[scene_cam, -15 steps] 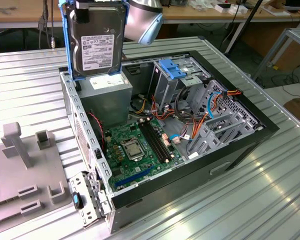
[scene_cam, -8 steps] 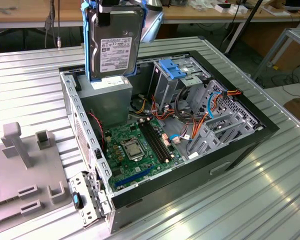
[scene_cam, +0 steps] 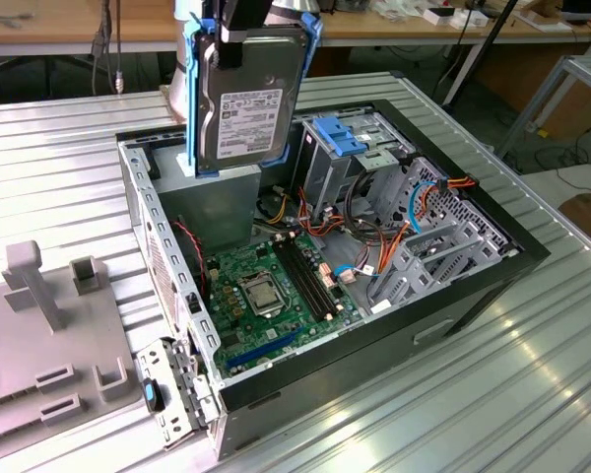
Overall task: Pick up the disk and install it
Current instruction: 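Pick up the disk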
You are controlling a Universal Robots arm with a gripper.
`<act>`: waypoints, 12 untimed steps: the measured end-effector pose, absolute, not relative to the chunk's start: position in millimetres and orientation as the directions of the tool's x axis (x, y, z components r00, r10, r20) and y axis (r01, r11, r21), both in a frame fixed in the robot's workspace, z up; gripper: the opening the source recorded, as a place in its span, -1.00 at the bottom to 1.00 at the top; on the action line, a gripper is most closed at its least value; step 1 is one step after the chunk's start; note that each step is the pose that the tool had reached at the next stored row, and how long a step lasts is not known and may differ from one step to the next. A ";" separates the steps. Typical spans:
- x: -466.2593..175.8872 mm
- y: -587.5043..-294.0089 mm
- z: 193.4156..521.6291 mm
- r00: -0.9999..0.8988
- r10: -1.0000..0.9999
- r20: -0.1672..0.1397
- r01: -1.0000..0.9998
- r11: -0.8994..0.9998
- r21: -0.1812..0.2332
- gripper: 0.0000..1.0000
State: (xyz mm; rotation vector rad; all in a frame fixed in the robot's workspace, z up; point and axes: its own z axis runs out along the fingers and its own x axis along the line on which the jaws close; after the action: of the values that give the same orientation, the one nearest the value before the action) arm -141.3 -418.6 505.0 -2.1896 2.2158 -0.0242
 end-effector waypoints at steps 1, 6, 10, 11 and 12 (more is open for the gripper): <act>-139.8 -421.2 505.0 -0.012 -1.000 -0.007 -0.999 0.012 -0.030 -0.26; -128.0 -431.8 504.9 -0.012 -1.000 -0.004 -0.999 0.012 -0.030 -0.26; -101.9 -437.9 504.2 -0.012 -1.000 -0.003 -0.999 0.012 -0.030 -0.26; -98.5 -440.9 504.0 -0.012 -1.000 -0.003 -0.999 0.012 -0.030 -0.26; -96.4 -443.6 503.6 -0.012 -1.000 -0.003 -0.999 0.012 -0.029 -0.26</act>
State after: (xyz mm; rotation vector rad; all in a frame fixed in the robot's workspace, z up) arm -96.4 -443.6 503.6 -2.1918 2.2183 -0.0291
